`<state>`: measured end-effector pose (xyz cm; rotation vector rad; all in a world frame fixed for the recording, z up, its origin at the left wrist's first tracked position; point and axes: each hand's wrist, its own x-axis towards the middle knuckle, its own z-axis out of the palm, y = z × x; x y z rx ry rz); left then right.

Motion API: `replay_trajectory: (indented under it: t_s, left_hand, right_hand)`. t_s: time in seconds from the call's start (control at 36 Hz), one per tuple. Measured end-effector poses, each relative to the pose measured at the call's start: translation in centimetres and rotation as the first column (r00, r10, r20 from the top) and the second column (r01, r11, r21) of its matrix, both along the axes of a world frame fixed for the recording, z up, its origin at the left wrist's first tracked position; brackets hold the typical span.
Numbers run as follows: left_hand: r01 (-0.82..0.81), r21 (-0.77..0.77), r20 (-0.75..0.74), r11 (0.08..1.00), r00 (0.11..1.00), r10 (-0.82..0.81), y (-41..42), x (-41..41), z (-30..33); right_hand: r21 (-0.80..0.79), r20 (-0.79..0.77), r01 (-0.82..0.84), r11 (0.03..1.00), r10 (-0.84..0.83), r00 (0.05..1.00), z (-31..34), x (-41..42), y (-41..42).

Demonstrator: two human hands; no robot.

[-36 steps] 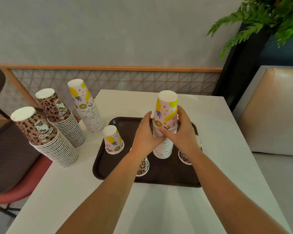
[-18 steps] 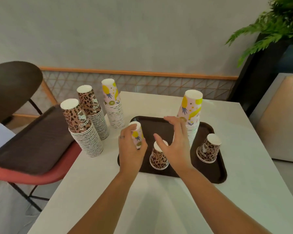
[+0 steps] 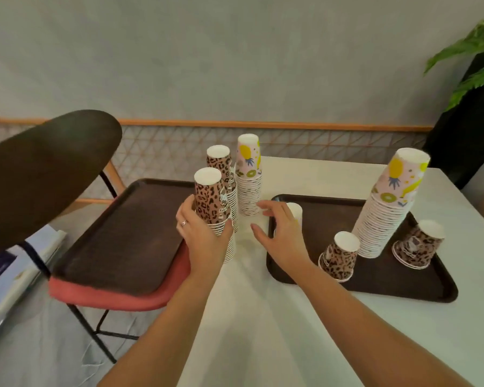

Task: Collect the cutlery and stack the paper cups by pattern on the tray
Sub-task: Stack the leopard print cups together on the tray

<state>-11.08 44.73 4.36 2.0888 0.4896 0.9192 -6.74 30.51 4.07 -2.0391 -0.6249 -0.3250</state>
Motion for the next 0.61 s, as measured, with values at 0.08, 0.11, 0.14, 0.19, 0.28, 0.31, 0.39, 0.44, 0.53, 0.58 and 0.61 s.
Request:
replay_trajectory:
  t_s: [0.08,0.11,0.14,0.19,0.28,0.31,0.39,0.44,0.53,0.58,0.61]
  left_hand:
    - [0.100,-0.064,-0.061,0.993,0.993,-0.104,1.8,0.6,-0.5]
    - [0.127,-0.078,-0.071,0.989,0.989,-0.132,2.3,0.8,-0.7]
    - [0.145,-0.095,-0.078,0.985,0.985,-0.153,2.7,1.0,-0.9]
    - [0.164,-0.122,-0.090,0.979,0.980,-0.176,3.3,1.3,-1.1]
    - [0.186,-0.149,-0.084,0.971,0.976,-0.200,3.8,1.8,-1.5]
    - [0.194,-0.153,-0.080,0.969,0.975,-0.207,3.8,1.9,-1.6]
    - [0.213,-0.165,-0.069,0.963,0.971,-0.227,3.9,2.1,-1.8]
    - [0.222,-0.160,-0.071,0.962,0.969,-0.235,3.9,2.0,-1.9]
    - [0.245,-0.156,-0.076,0.957,0.963,-0.259,3.7,1.9,-2.1]
    - [0.251,-0.153,-0.079,0.956,0.961,-0.265,3.3,1.7,-2.4]
    - [0.253,-0.149,-0.077,0.956,0.961,-0.266,3.2,1.6,-2.5]
  right_hand:
    - [-0.010,-0.045,-0.006,1.000,0.006,0.999,0.3,0.3,2.2]
    - [-0.017,-0.057,-0.001,1.000,0.000,0.998,0.5,0.4,2.8]
    - [-0.024,-0.071,0.007,1.000,-0.009,0.997,0.6,0.4,3.4]
    - [-0.012,-0.112,0.006,1.000,-0.008,0.994,0.8,0.5,4.4]
    - [0.017,-0.168,-0.001,1.000,0.004,0.986,0.9,0.8,5.6]
    - [0.016,-0.179,-0.001,1.000,0.004,0.984,0.9,0.9,6.0]
    - [0.042,-0.207,-0.001,0.999,0.010,0.978,0.9,1.3,7.0]
    - [0.063,-0.220,0.008,0.998,0.006,0.976,0.8,1.7,7.7]
    - [0.063,-0.235,0.023,0.998,-0.008,0.972,0.5,2.1,8.4]
    - [0.038,-0.238,0.042,0.998,-0.032,0.971,0.5,2.1,8.6]
    - [0.036,-0.241,0.050,0.998,-0.040,0.970,0.5,2.1,8.5]
